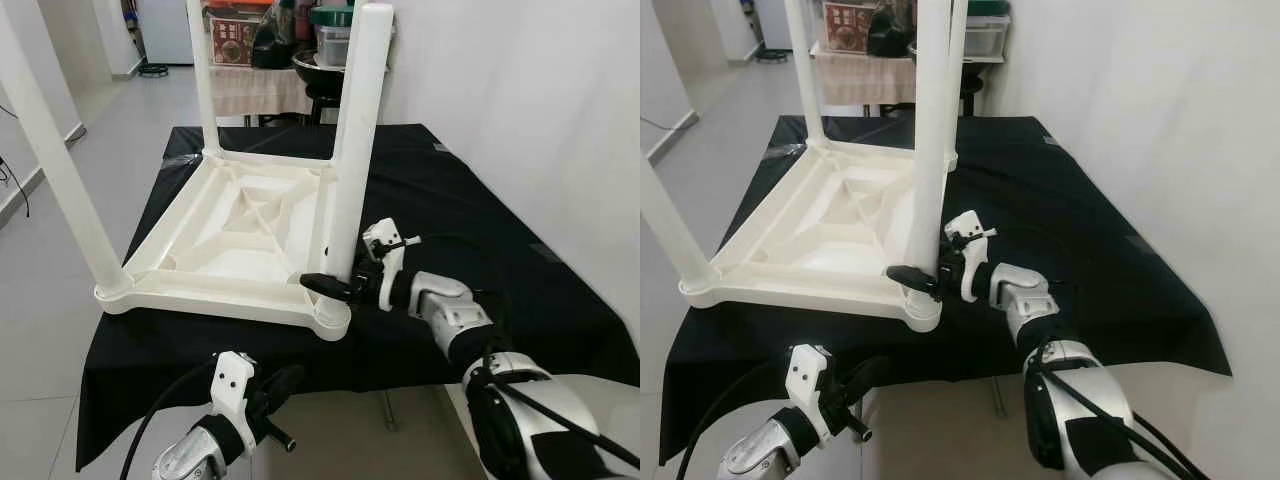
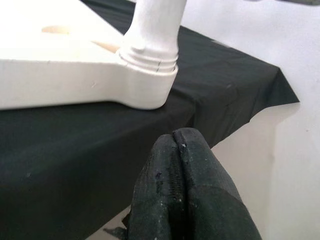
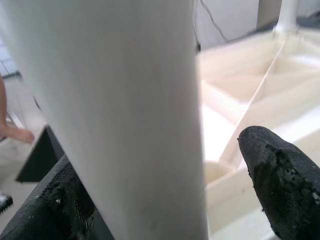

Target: Building children table

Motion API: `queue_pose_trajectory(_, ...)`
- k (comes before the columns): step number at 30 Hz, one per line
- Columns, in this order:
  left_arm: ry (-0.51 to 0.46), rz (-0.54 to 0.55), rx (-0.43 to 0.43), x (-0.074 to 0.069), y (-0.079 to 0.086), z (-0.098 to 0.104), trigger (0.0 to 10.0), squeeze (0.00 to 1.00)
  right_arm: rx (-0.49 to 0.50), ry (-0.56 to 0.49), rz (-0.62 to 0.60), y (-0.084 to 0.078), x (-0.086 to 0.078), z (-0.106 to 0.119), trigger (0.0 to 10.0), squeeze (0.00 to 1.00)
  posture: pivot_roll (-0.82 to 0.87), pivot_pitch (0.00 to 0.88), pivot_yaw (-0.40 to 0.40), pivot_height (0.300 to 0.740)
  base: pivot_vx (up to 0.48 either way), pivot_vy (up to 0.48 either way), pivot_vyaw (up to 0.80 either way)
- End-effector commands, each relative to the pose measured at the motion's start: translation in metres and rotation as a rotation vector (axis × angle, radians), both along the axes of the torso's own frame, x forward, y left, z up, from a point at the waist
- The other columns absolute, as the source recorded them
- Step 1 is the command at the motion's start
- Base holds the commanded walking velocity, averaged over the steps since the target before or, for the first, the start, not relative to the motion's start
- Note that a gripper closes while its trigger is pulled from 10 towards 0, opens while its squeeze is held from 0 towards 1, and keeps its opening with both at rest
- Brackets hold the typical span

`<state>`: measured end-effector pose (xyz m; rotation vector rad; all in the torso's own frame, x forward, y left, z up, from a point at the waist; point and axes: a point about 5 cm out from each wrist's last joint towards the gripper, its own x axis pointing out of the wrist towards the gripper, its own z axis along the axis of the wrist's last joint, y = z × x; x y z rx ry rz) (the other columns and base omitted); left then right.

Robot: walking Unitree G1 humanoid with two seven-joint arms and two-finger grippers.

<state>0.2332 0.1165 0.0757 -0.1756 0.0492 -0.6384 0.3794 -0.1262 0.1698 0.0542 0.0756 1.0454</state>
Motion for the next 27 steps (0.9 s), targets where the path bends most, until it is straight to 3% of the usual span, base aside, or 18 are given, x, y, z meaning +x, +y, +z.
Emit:
queue_pose_trajectory(1, 0.003, -0.002, 0.01, -0.002, 0.001, -0.001, 10.0, 0.0, 0.023, -0.012, 0.005, -0.005, 0.001, 0.005, 10.0, 0.0, 0.12, 0.0, -0.098, 0.74, 0.0, 0.0, 0.0)
queue_pose_trajectory(5, 0.013, -0.011, 0.011, -0.004, 0.003, -0.001, 10.0, 0.0, 0.008, -0.014, 0.002, -0.016, -0.001, 0.002, 10.0, 0.0, 0.12, 0.0, -0.078, 0.74, 0.0, 0.0, 0.0)
queue_pose_trajectory(6, 0.013, -0.011, 0.011, -0.004, 0.003, -0.001, 10.0, 0.0, 0.008, -0.013, 0.007, -0.016, -0.001, 0.001, 2.4, 0.0, 0.11, 0.0, -0.077, 0.74, 0.0, 0.0, 0.0)
queue_pose_trajectory(9, 0.018, -0.016, 0.01, -0.005, 0.004, -0.002, 10.0, 0.0, 0.03, -0.006, 0.026, -0.017, -0.003, 0.0, 2.4, 0.0, 0.11, 0.0, -0.071, 0.74, 0.0, 0.0, 0.0)
queue_pose_trajectory(10, 0.02, -0.017, 0.011, -0.005, 0.004, -0.002, 10.0, 0.0, 0.032, -0.004, 0.037, -0.017, -0.005, -0.002, 0.0, 0.0, 0.11, 0.0, -0.064, 0.74, 0.0, 0.0, 0.0)
queue_pose_trajectory(19, 0.025, -0.021, 0.014, -0.004, 0.005, -0.003, 10.0, 0.0, 0.02, -0.037, 0.031, -0.017, -0.006, -0.005, 0.0, 0.0, 0.1, 0.0, -0.063, 0.74, 0.0, 0.0, 0.0)
queue_pose_trajectory(27, 0.024, -0.019, 0.006, -0.004, 0.003, -0.003, 10.0, 0.0, -0.02, -0.108, -0.059, -0.02, -0.008, -0.011, 0.0, 0.0, 0.08, 0.0, -0.066, 0.74, 0.0, 0.0, 0.0)
